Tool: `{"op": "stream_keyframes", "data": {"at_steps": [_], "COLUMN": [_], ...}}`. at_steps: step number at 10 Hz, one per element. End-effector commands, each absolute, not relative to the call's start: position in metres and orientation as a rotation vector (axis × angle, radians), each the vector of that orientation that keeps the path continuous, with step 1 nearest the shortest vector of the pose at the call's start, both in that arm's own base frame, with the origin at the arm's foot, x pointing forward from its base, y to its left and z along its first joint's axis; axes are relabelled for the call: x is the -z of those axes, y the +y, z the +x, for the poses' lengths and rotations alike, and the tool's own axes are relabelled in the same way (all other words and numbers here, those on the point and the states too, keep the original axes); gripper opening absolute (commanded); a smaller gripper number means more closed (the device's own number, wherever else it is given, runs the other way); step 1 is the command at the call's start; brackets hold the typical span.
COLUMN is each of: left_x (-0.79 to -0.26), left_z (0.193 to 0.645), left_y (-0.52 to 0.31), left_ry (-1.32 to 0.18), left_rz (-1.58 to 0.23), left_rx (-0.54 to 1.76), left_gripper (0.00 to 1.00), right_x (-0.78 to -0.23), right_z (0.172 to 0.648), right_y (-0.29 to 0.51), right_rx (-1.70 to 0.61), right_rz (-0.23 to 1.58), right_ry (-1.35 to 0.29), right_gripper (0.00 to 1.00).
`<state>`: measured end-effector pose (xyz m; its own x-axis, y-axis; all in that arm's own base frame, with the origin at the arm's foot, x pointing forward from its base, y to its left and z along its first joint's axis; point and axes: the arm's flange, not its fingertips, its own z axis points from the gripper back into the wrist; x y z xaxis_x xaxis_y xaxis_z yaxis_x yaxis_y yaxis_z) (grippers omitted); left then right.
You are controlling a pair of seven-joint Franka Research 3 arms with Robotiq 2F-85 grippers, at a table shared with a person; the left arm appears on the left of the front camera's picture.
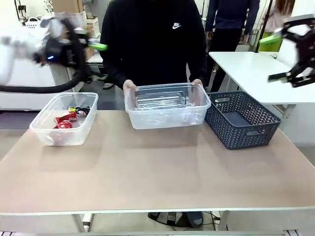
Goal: Sort the waste into each basket.
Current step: Release the Organizing box you were holding.
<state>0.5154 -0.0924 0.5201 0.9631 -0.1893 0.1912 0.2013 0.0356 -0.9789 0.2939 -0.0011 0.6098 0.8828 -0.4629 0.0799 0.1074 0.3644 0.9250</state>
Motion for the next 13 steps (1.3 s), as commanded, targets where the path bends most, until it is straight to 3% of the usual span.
{"op": "stream_keyframes", "data": {"at_steps": [1, 2, 3, 4, 13], "left_x": [-0.475, -0.473, -0.479, -0.466, -0.466], "left_z": [0.479, 0.466, 0.465, 0.486, 0.486], "left_y": [-0.064, -0.047, -0.051, -0.043, -0.043], "left_ry": [-0.008, -0.092, -0.149, 0.002, 0.002], "left_rz": [-1.761, -1.711, -1.513, -1.719, -1.719], "left_rx": [0.061, -0.026, -0.207, 0.098, 0.098], "left_gripper": [1.00, 1.00, 1.00, 1.00, 1.00], "right_x": [-0.585, -0.583, -0.599, -0.599, -0.599], "right_z": [0.292, 0.292, 0.287, 0.287, 0.287], "right_y": [-0.031, -0.035, -0.031, -0.031, -0.031], "right_rx": [0.566, 0.611, 0.497, 0.497, 0.497], "right_rz": [1.250, 1.183, 1.207, 1.207, 1.207], "right_ry": [-0.493, -0.559, -0.407, -0.407, -0.407], "right_gripper": [1.00, 1.00, 1.00, 1.00, 1.00]}}
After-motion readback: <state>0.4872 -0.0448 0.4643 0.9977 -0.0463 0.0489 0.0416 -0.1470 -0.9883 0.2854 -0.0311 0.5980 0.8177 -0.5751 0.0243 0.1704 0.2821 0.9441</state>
